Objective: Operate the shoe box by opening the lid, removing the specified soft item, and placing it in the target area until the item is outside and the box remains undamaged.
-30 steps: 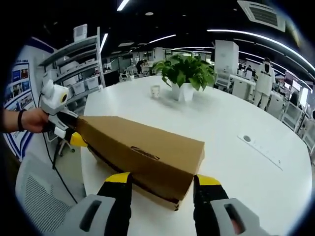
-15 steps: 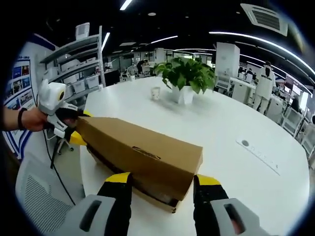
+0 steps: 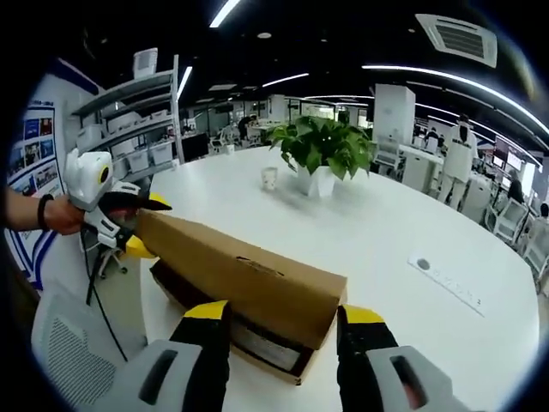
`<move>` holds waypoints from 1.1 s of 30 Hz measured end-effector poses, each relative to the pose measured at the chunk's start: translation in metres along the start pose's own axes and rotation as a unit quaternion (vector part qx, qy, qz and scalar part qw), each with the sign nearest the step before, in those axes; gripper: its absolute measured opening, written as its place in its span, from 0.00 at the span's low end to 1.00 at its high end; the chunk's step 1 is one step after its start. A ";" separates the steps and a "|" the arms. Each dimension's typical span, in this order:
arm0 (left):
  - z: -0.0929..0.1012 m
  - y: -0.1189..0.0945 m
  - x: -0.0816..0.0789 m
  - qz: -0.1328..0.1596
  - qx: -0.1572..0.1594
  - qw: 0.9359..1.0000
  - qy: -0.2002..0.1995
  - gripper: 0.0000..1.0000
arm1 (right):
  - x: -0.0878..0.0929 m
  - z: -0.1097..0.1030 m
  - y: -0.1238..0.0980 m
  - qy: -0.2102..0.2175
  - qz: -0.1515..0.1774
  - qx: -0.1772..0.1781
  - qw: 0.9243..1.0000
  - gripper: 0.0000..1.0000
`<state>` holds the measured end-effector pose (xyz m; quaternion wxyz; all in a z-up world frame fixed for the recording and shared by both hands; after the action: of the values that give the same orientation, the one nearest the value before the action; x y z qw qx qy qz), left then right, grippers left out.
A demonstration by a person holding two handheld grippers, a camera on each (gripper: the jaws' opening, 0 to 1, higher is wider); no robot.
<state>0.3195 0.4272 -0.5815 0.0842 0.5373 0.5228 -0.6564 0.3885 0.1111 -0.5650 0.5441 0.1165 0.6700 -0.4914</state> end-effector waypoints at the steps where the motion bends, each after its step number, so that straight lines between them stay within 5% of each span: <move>1: -0.001 0.000 -0.001 0.003 0.002 1.000 0.000 0.58 | -0.001 0.000 0.000 0.001 0.002 0.000 1.000 0.46; 20: -0.016 -0.001 -0.017 0.037 -0.005 0.999 -0.016 0.45 | -0.022 0.014 0.002 -0.003 0.072 -0.012 0.997 0.46; 26: -0.026 0.000 -0.021 0.060 -0.007 0.997 -0.047 0.44 | -0.025 0.019 0.006 0.031 0.095 -0.017 0.995 0.47; 33: -0.035 -0.001 -0.026 0.082 -0.017 0.994 -0.077 0.40 | -0.023 0.026 0.013 0.023 0.084 -0.006 0.996 0.50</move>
<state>0.3512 0.4433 -0.5561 0.1865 0.5249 0.4800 -0.6777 0.4224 0.1063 -0.5505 0.5685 0.1805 0.6732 -0.4371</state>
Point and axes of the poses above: the point that each gripper's makers call its tool centre point, and the gripper's own axes: y roughly forward along the fingers, z roughly to its right, x roughly out of its underside, the point moved 10 cm from there along -y, roughly backward along the fingers, and after that the axes turned 11 degrees about x, right-handed, at the moved point
